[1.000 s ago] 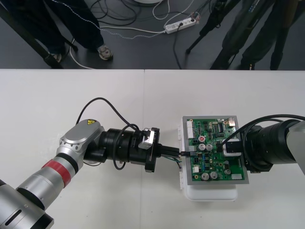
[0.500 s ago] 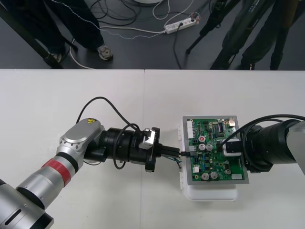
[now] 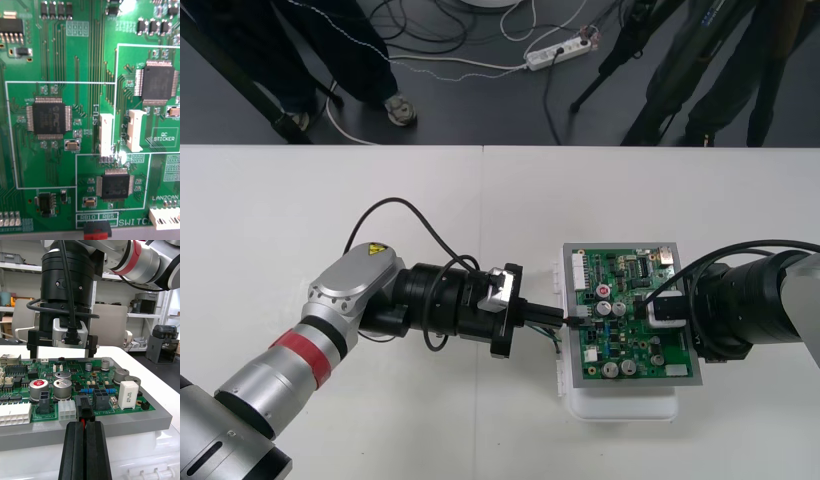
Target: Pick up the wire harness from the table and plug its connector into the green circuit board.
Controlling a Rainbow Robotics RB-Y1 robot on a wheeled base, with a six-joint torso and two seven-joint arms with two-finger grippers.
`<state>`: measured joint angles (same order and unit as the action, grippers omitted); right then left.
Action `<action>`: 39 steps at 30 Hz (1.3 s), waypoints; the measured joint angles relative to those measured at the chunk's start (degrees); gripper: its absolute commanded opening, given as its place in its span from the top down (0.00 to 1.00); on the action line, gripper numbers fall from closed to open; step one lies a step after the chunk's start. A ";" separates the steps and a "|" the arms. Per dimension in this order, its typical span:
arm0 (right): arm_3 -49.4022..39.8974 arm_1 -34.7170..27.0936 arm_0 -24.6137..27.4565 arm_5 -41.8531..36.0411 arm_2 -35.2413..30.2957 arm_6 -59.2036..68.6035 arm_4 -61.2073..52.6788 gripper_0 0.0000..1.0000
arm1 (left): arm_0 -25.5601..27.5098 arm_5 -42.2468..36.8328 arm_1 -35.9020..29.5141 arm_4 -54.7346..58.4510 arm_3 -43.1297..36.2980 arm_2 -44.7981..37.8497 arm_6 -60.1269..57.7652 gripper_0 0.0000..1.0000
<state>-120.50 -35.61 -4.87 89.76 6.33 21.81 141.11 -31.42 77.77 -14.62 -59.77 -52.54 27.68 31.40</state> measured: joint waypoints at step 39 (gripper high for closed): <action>0.00 0.20 0.00 0.00 0.00 0.00 0.09 0.00 | 0.00 -0.26 -0.01 -0.03 -1.14 0.11 -0.01 0.16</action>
<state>-120.50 -35.41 -4.87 89.76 6.33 21.81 141.21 -31.42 77.51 -14.63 -59.80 -53.69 27.79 31.38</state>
